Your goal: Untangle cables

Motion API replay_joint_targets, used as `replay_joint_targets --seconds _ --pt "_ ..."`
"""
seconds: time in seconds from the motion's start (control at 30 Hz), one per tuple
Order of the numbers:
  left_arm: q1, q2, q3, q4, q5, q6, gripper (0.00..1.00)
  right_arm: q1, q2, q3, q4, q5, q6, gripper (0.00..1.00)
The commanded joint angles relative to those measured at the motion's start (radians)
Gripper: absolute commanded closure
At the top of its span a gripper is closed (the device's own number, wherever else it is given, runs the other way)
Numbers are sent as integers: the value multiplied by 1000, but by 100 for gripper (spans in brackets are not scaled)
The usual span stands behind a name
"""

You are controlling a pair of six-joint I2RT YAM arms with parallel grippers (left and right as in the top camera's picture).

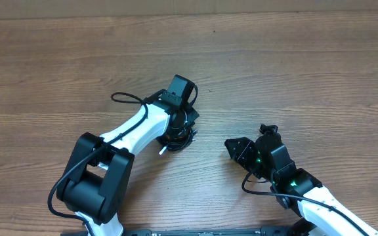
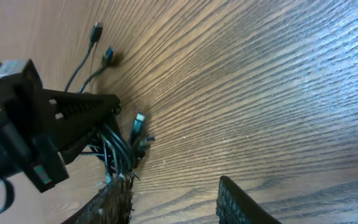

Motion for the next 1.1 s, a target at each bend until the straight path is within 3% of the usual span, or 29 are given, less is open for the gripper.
replay_joint_targets --seconds 0.0,0.1,0.17,0.3,0.4,0.6,0.77,0.97,1.07 --pt "26 -10 71 -16 229 348 96 -3 -3 8 4 20 -14 58" --pt "75 -60 135 -159 395 600 96 -3 -18 8 8 9 -60 56" --pt "100 -95 156 -246 420 718 96 -3 -37 8 8 6 -60 53" --pt "127 -169 166 -368 489 945 96 -3 -82 8 16 -29 -60 52" --pt "127 -202 166 -419 550 1051 96 -3 -86 8 43 -51 -59 52" --pt "124 -211 166 -464 703 1157 96 -3 -84 8 122 -136 -49 52" --pt "124 -211 166 -467 840 1249 96 -2 -73 8 128 -150 132 51" --pt "124 -211 166 -462 866 1262 96 -2 -3 8 139 -156 295 48" --pt "124 -211 166 -463 867 1262 96 -2 61 8 256 -158 317 48"
